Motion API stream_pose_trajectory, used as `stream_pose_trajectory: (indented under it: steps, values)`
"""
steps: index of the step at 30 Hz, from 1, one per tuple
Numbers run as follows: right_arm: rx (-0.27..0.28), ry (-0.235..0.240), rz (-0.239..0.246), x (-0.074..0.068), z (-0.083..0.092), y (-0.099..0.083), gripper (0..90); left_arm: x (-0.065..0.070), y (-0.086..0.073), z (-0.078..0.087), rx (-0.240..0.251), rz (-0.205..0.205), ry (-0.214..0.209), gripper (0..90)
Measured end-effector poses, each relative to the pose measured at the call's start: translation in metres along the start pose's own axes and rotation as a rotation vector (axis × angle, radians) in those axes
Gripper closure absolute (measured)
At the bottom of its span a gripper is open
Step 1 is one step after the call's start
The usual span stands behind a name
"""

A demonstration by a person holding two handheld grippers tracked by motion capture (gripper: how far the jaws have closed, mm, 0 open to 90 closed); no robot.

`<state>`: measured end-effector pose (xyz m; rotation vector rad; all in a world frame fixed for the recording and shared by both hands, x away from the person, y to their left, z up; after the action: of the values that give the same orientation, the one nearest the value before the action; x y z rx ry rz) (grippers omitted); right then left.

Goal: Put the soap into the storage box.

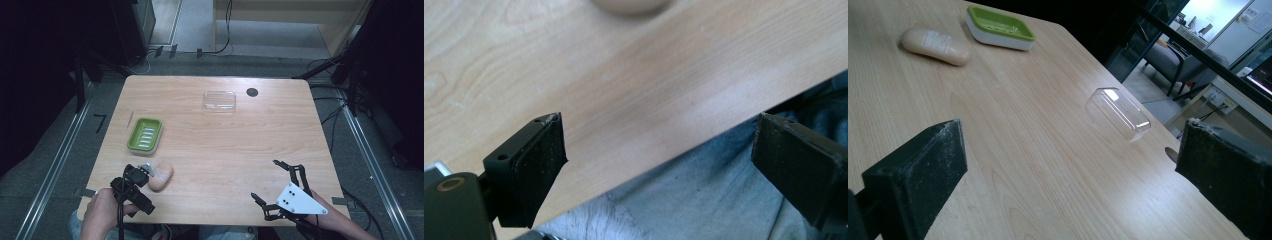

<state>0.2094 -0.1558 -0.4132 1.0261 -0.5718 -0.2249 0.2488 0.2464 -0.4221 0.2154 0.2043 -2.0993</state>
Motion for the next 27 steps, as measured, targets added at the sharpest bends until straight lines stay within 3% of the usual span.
stream_pose_trajectory:
  steps: [27]
  values:
    - [0.001, -0.003, -0.002, 0.000, 0.001, 0.000, 0.0, -0.008, 0.045, -0.007, 0.017, -0.021, -0.033, 7.8]
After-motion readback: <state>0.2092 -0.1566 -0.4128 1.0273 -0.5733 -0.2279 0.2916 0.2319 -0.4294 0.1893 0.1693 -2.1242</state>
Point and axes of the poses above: each handheld gripper's, and its own axes: z roughly backward along the jaws, y roughly out of its top, x roughly to its right, the point moved 1 cm from there along -z, roughly forward along the jaws, and after that the axes turned 12 degrees about y, right-handed, at the moved point
